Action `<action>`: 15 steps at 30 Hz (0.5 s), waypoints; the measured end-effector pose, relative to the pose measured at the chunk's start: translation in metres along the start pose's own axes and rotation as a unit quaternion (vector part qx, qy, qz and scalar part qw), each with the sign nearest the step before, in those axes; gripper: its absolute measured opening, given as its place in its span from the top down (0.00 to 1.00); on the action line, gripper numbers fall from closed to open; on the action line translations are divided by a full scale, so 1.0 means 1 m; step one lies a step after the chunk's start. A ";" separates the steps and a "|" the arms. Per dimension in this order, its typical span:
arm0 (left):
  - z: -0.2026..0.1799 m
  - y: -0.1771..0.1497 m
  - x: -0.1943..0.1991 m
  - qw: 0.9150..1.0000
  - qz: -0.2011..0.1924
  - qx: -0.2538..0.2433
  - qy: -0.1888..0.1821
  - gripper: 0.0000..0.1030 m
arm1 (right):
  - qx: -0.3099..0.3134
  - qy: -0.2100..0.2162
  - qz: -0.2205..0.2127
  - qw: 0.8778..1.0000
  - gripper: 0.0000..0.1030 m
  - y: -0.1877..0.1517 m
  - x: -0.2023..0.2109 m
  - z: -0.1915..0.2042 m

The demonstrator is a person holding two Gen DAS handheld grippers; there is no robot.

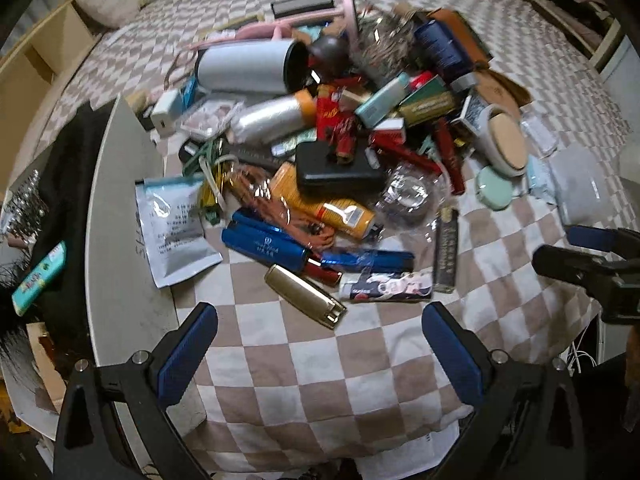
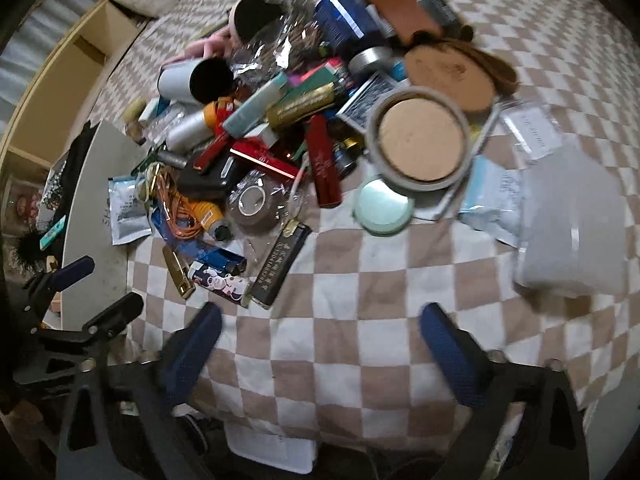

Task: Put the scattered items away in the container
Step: 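Lower the right gripper onto the black lighter and close it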

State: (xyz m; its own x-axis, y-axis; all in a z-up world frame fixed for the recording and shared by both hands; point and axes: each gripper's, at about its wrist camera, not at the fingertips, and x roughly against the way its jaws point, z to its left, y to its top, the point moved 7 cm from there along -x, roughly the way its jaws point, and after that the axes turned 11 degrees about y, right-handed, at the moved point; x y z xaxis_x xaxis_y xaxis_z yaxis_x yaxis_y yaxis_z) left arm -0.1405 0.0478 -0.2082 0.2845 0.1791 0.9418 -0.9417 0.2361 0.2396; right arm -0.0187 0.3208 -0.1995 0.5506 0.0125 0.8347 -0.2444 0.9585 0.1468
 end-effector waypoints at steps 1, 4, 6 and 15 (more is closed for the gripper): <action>0.001 0.000 -0.003 1.000 0.004 0.004 0.000 0.00 | 0.002 -0.001 0.005 1.000 0.16 0.002 -0.005 0.001; 0.000 0.001 -0.012 1.000 0.015 0.011 -0.008 0.00 | 0.003 -0.008 0.023 1.000 0.28 0.007 -0.021 0.003; -0.001 0.001 -0.019 0.999 0.029 0.017 -0.013 0.00 | -0.002 -0.009 0.036 0.999 0.40 0.009 -0.033 0.002; -0.005 0.003 -0.044 0.998 0.061 0.015 0.009 0.00 | -0.024 0.015 0.068 0.997 0.55 0.016 -0.064 0.007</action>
State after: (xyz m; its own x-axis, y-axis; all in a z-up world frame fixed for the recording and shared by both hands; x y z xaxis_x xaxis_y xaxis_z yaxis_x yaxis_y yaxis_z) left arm -0.1550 0.0453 -0.2498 0.1701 0.2217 0.9602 -0.9746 0.1818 0.1306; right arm -0.0640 0.3335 -0.2470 0.5384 0.1501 0.8292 -0.2796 0.9601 0.0077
